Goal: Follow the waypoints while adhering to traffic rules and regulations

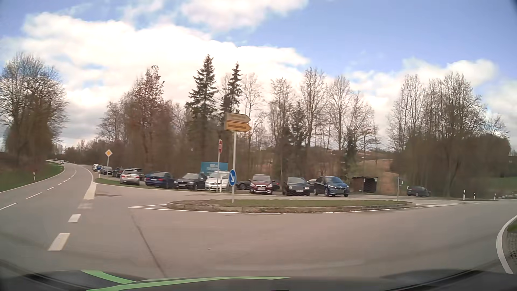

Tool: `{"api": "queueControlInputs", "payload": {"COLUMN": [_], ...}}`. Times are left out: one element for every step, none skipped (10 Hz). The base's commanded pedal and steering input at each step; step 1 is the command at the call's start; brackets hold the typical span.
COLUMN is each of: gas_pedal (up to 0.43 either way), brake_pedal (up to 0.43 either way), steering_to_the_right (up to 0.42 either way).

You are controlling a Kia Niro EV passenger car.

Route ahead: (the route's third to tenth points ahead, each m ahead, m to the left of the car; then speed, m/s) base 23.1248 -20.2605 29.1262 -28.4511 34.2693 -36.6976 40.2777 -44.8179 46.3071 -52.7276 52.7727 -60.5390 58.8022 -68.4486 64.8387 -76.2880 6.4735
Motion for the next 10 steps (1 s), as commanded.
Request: {"api": "queueControlInputs", "payload": {"gas_pedal": [0.000,0.000,0.000,0.000,0.008,0.059,0.059,0.110,0.118,0.130], "brake_pedal": [0.000,0.000,0.000,0.000,0.000,0.000,0.000,0.000,0.000,0.000], "steering_to_the_right": [0.295,0.295,0.295,0.295,0.299,0.300,0.303,0.304,0.303,0.303]}}
